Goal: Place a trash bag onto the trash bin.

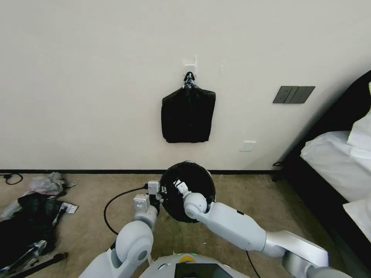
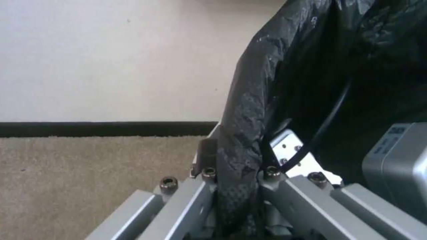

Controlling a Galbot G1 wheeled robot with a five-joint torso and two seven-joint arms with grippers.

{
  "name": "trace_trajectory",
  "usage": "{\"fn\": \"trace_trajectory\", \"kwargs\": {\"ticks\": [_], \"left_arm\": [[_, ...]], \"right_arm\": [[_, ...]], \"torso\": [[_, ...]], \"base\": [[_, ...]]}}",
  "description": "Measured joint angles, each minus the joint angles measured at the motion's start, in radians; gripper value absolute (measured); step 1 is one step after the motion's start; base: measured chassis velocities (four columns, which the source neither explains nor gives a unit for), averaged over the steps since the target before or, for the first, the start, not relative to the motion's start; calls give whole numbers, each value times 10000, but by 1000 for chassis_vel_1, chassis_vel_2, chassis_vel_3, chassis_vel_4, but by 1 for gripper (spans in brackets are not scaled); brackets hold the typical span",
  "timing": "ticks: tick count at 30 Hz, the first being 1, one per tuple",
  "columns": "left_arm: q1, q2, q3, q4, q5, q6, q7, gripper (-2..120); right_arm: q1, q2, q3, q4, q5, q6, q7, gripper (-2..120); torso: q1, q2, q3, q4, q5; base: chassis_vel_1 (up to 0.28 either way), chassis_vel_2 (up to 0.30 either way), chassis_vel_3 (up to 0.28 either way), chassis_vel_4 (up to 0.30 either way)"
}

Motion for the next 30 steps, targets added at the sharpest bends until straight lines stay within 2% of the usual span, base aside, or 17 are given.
{"fn": "trace_trajectory", "kwargs": {"ticks": [14, 19, 22, 24, 25, 27, 30], "left_arm": [[-21, 17, -2, -32, -70, 0, 1, 1], [-108, -17, -49, 90, -82, 0, 5, 1], [-251, -45, -123, 256, -192, 0, -8, 1], [-310, -50, -145, 317, -248, 0, -23, 1], [-385, -57, -171, 395, -331, 1, -68, 1], [-460, -61, -184, 450, -417, 2, -128, 1], [-675, -103, -124, 634, -666, 40, -237, 1]], "right_arm": [[8, 15, -23, -13, -5, 0, -1, 0], [-67, -154, 56, 320, 48, 1, 76, 0], [-209, -519, 186, 921, 219, 3, 105, 14], [-248, -655, 221, 1125, 261, 4, 105, 17], [-313, -858, 269, 1421, 295, 4, 90, 24], [-369, -1033, 289, 1640, 284, 4, 27, 26], [-588, -1530, 421, 2399, 176, 4, -268, 41]], "torso": [[0, 0, 0, 0, 0], [0, 0, 0, 0, 1], [0, 0, 0, 0, 1], [0, 0, 0, 0, 2], [0, 0, 0, 0, 0], [0, 0, 0, 1, 1], [0, 0, 0, -5, 0]], "base": [[0, 0, 0, 0], [0, 0, 0, 0], [0, 0, 0, 0], [0, 0, 0, 0], [0, 0, 0, 0], [0, 0, 0, 0], [0, 0, 0, 0]]}}
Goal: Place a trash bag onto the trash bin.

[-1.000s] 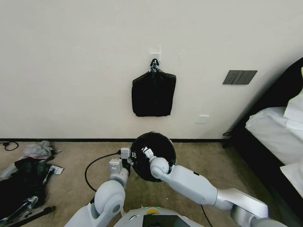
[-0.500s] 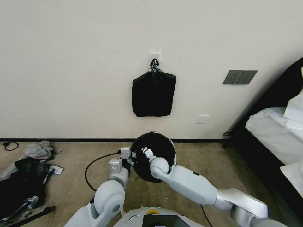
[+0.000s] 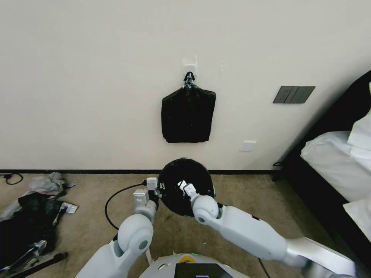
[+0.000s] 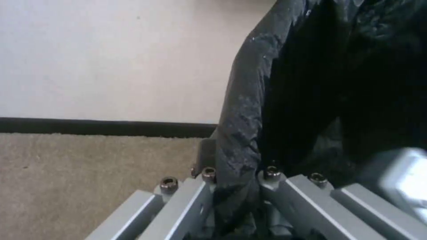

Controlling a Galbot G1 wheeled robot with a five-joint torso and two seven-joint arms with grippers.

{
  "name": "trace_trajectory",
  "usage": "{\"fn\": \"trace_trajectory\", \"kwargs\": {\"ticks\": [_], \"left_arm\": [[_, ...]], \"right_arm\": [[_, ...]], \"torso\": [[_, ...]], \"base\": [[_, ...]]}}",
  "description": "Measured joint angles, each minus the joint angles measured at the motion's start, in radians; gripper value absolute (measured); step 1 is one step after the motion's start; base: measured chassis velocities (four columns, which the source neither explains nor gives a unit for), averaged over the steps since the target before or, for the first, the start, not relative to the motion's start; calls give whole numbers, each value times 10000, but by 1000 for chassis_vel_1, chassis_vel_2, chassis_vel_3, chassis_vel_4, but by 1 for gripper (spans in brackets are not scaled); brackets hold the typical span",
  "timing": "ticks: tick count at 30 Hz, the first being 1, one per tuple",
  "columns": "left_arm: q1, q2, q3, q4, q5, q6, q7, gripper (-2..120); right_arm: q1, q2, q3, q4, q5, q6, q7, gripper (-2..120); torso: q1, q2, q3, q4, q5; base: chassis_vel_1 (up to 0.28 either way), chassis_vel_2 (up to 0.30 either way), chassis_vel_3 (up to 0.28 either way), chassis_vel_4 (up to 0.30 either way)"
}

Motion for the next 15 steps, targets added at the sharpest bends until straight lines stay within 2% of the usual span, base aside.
{"fn": "trace_trajectory", "kwargs": {"ticks": [2, 5, 7, 9, 11, 14, 15], "left_arm": [[-50, -29, 38, 73, -38, 23, -26, 1], [-135, -108, 121, 215, -220, 118, -80, 1], [-141, -119, 132, 239, -257, 135, -89, 1], [-137, -136, 136, 303, -348, 170, -100, 1], [-133, -141, 125, 326, -378, 173, -102, 1], [-127, -192, 18, 502, -638, 181, -151, 1], [-127, -192, 18, 502, -638, 181, -151, 1]], "right_arm": [[-78, -116, 58, 278, -3, 0, -65, 44], [-291, -320, 292, 1076, 2, 5, -331, 60], [-348, -337, 387, 1234, 3, 8, -393, 64], [-585, -385, 834, 1766, 12, 17, -655, 73], [-642, -405, 964, 1883, 10, 19, -713, 76], [-1019, -658, 1758, 2524, 2, 42, -993, 92], [-1019, -658, 1758, 2524, 2, 42, -993, 92]], "torso": [[0, 0, 0, 2, 2], [0, 0, -1, 5, 1], [0, 0, 0, 5, 1], [0, 0, -1, 5, 2], [0, 0, 0, 6, 1], [0, 0, 0, 5, 2], [0, 0, 0, 5, 2]], "base": [[0, 0, 0, 0], [0, 0, 0, 0], [0, 0, 0, 0], [0, 0, 0, 0], [0, 0, 0, 0], [0, 0, 0, 0], [0, 0, 0, 0]]}}
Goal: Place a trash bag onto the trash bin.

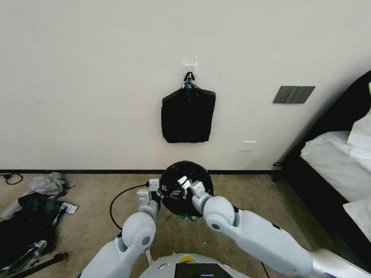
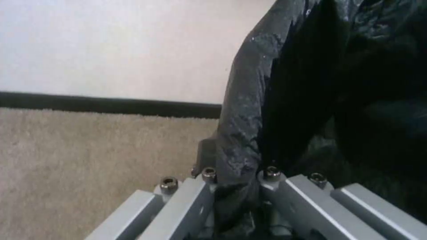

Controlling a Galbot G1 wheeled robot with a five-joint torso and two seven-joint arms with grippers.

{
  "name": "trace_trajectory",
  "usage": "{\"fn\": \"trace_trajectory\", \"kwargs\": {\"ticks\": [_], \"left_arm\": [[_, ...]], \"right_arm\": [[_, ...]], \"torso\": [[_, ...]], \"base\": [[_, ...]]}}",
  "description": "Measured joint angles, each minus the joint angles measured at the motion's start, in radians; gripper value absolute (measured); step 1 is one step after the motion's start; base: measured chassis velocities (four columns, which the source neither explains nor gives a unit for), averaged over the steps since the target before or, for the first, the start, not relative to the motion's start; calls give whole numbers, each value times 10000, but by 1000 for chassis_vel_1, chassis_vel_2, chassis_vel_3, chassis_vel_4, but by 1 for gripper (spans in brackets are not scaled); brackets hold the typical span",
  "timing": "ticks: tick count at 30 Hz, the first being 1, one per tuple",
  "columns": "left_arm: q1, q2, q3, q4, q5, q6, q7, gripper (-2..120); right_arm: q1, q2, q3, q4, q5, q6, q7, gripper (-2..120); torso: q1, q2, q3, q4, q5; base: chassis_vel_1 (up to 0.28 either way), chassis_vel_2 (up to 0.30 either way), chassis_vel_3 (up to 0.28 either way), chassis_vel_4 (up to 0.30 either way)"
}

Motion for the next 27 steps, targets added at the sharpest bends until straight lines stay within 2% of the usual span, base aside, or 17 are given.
{"fn": "trace_trajectory", "kwargs": {"ticks": [2, 4, 7, 9, 11, 15, 22, 27], "left_arm": [[-27, -91, -84, 203, -261, 0, -67, 1], [-44, -141, -126, 289, -421, 4, -106, 1], [-114, -317, -331, 566, -1348, 78, -428, 1], [-123, -339, -402, 612, -1610, 103, -516, 1], [-145, -376, -586, 735, -2437, 179, -839, 1], [-161, -428, -712, 982, -2964, 240, -1092, 1], [-115, -517, -765, 1358, -3485, 343, -1237, 1], [-87, -581, -767, 1699, -3626, 385, -1037, 1]], "right_arm": [[-408, -285, 505, 433, -84, 207, -169, 99], [-625, -395, 695, 605, -133, 315, -229, 100], [-1972, -697, 1592, 1388, -391, 662, -407, 100], [-2263, -711, 1771, 1534, -469, 742, -431, 100], [-3166, -613, 2551, 1929, -799, 952, -478, 100], [-3747, -358, 3294, 2068, -1161, 1108, -593, 100], [-4237, -63, 3642, 1986, -1676, 1243, -738, 100], [-4515, 135, 3708, 1895, -1967, 1293, -831, 100]], "torso": [[0, 1, 0, 1, 0], [0, 0, 0, 0, -1], [0, 0, 0, -5, -3], [-1, 0, -1, -5, 0], [0, 0, 0, -2, -2], [0, 1, -1, 1, -1], [0, 1, -1, 0, 0], [0, 0, 0, 1, -1]], "base": [[0, 0, 0, 0], [0, 0, 0, 0], [0, 0, 0, 0], [0, 0, 0, 0], [0, 0, 0, 0], [0, 0, 0, 0], [0, 0, 0, 0], [0, 0, 0, 0]]}}
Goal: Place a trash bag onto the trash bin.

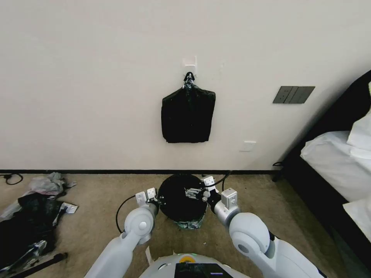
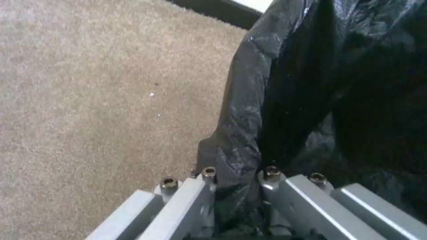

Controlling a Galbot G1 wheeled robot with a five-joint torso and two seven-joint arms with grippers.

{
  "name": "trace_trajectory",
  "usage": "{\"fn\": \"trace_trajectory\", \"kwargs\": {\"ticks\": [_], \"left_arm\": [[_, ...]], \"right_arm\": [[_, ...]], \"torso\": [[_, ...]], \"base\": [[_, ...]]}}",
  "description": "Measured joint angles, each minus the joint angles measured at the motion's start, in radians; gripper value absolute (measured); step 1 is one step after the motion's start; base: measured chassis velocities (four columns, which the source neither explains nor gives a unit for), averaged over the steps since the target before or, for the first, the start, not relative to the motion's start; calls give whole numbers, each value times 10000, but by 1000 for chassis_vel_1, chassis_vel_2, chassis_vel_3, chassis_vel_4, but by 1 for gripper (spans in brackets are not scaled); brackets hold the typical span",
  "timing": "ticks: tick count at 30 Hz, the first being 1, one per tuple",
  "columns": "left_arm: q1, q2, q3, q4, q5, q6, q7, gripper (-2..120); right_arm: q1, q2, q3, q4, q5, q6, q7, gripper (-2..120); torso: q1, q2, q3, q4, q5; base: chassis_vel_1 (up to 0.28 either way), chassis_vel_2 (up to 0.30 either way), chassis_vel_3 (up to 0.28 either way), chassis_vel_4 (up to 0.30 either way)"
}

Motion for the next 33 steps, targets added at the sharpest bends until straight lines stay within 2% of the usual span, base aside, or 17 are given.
{"fn": "trace_trajectory", "kwargs": {"ticks": [7, 9, 10, 11, 14, 15, 18, 19, 21, 22, 24, 25, 26, 28, 29, 31, 33], "left_arm": [[-47, -77, 57, 137, 74, 61, 235, 3], [-34, -86, 62, 149, 115, 71, 326, 13], [-34, -86, 62, 149, 115, 71, 326, 13], [-27, -83, 62, 162, 157, 76, 361, 19], [53, -16, 58, 118, 513, 165, 742, 32], [53, -16, 58, 118, 513, 165, 742, 32], [258, 75, 28, -255, 810, 293, 877, 46], [258, 75, 28, -255, 810, 293, 877, 46], [514, 237, -69, -673, 1148, 408, 914, 56], [514, 237, -69, -673, 1148, 408, 914, 56], [853, 450, -279, -1165, 1831, 425, 1187, 66], [1082, 546, -415, -1374, 2434, 270, 1519, 71], [1082, 546, -415, -1374, 2434, 270, 1519, 71], [1584, 662, -750, -1669, 3824, -495, 2421, 81], [1584, 662, -750, -1669, 3824, -495, 2421, 81], [2161, 661, -1108, -1871, 5301, -1643, 3502, 91], [2628, 513, -1390, -1799, 7033, -3013, 4296, 98]], "right_arm": [[-282, 129, 210, -63, -171, 70, -52, 100], [-415, 146, 275, -64, -239, 116, -68, 100], [-415, 146, 275, -64, -239, 116, -68, 100], [-457, 151, 312, -71, -257, 137, -72, 100], [-514, 179, 410, -72, -259, 168, -75, 100], [-514, 179, 410, -72, -259, 168, -75, 100], [-581, 247, 476, -54, -256, 190, -76, 100], [-581, 247, 476, -54, -256, 190, -76, 100], [-707, 322, 576, -48, -259, 264, -114, 100], [-707, 322, 576, -48, -259, 264, -114, 100], [-941, 472, 804, -104, -403, 494, -314, 100], [-1075, 585, 921, -153, -546, 650, -401, 100], [-1075, 585, 921, -153, -546, 650, -401, 100], [-1467, 915, 1247, -335, -985, 1265, -680, 100], [-1467, 915, 1247, -335, -985, 1265, -680, 100], [-2046, 1388, 1765, -662, -1830, 2588, -1175, 100], [-2588, 1862, 2334, -1076, -2833, 4002, -1644, 100]], "torso": [[0, 0, 0, -2, -1], [0, 1, 0, -3, -1], [0, 1, 0, -3, -1], [0, 0, 0, -2, 0], [0, 0, 0, -2, -1], [0, 0, 0, -2, -1], [0, -1, 0, -2, -1], [0, -1, 0, -2, -1], [0, 0, 0, -1, -1], [0, 0, 0, -1, -1], [0, -1, 0, -1, -1], [0, 0, 1, -1, -1], [0, 0, 1, -1, -1], [0, -1, 0, 1, 0], [0, -1, 0, 1, 0], [0, 0, 1, -2, 0], [0, 0, 0, -1, -2]], "base": [[0, 0, 0, 0], [0, 0, 0, 0], [0, 0, 0, 0], [0, 0, 0, 0], [0, 0, 0, 0], [0, 0, 0, 0], [0, 0, 0, 0], [0, 0, 0, 0], [0, 0, 0, 0], [0, 0, 0, 0], [0, 0, 0, 0], [0, 0, 0, 0], [0, 0, 0, 0], [0, 0, 0, 0], [0, 0, 0, 0], [0, 0, 0, 0], [0, 0, 0, 0]]}}
